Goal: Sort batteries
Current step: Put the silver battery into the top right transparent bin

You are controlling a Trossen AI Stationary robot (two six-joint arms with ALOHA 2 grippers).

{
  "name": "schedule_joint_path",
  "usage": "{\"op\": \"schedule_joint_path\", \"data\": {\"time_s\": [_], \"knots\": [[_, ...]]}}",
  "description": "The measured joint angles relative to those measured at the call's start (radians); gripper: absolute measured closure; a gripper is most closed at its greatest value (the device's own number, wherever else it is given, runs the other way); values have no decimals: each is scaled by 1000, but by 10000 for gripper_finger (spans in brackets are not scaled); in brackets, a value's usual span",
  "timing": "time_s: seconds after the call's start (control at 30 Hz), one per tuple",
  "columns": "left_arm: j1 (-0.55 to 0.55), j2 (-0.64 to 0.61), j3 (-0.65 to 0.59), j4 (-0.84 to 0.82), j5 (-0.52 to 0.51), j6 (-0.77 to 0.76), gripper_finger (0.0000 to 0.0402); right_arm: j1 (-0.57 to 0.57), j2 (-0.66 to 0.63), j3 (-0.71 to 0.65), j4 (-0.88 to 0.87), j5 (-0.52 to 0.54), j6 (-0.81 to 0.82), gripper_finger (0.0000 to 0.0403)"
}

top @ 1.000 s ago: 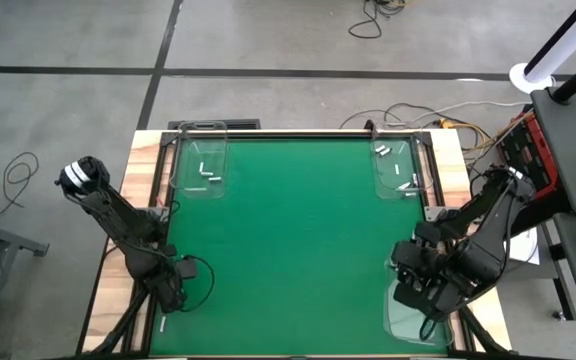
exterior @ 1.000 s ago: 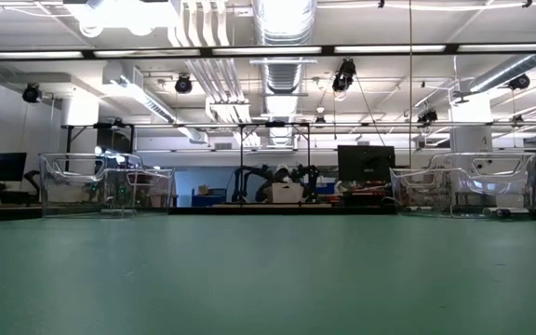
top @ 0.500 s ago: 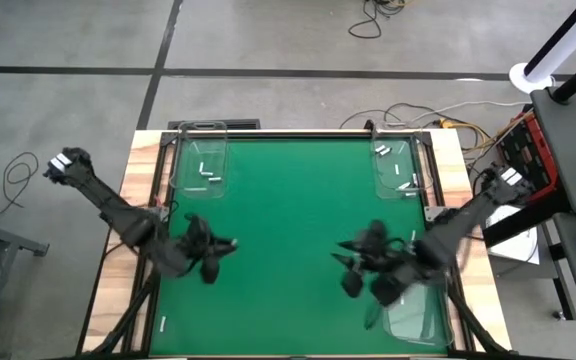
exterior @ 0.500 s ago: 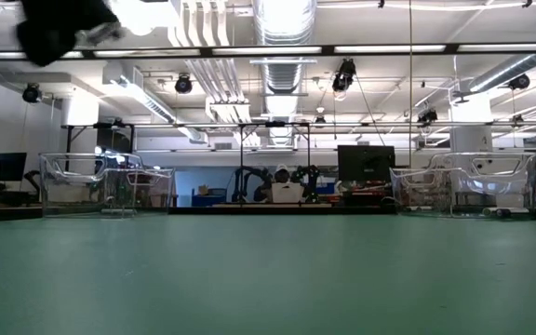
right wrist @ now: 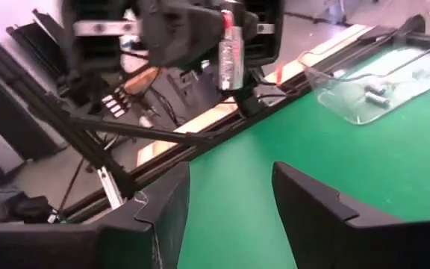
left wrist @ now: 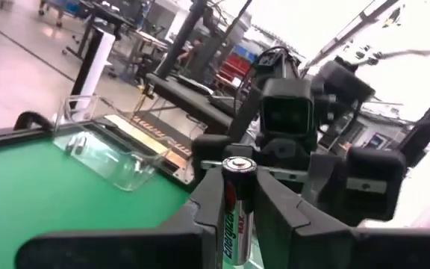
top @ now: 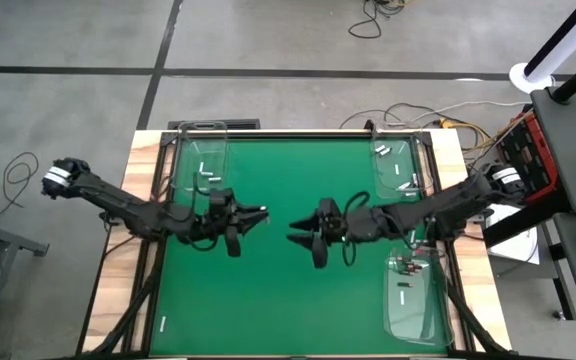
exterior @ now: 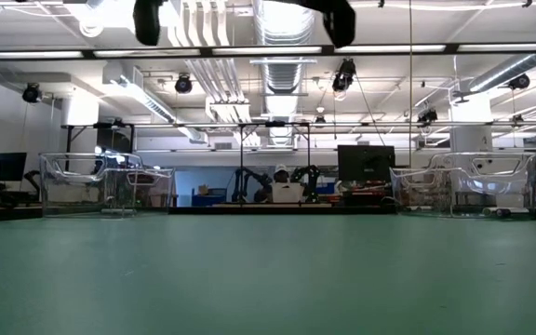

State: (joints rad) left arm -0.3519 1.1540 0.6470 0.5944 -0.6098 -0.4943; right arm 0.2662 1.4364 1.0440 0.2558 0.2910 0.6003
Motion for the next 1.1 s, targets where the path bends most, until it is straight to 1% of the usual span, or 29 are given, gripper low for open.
{"op": "schedule_joint_path", "data": {"time_s": [0.07,0.1,0.27,0.37,0.43,0.5,0.57,0.73,0.8,0.83,0.9,0.93,1.1], "knots": [[19,38,25,9,30,9,372,-30,0,18,-14,-73,1,225],[28,57,40,12,52,10,372,-42,0,25,-18,-91,0,223],[48,151,123,9,126,-11,372,-81,0,46,-20,-138,-24,214],[49,193,178,11,138,-10,372,-87,0,47,-19,-146,-31,215],[49,220,209,11,149,-11,372,-86,0,47,-20,-158,-37,223],[49,233,226,3,153,-8,372,-86,0,47,-21,-194,-36,238],[49,238,241,-21,157,-2,372,-86,0,47,-19,-214,-36,261],[49,224,235,-75,158,-19,372,-84,-9,47,-18,-213,-27,337],[49,213,231,-69,160,-25,372,-84,-13,49,-11,-213,-35,355],[49,210,230,-69,160,-26,372,-84,-13,49,-10,-213,-35,357],[52,204,228,-73,161,-26,372,-84,-13,49,-11,-213,-36,354],[53,203,228,-73,163,-26,372,-84,-13,49,-11,-213,-36,345],[53,193,226,-71,158,-22,372,-83,-16,49,-16,-214,-25,275]]}}
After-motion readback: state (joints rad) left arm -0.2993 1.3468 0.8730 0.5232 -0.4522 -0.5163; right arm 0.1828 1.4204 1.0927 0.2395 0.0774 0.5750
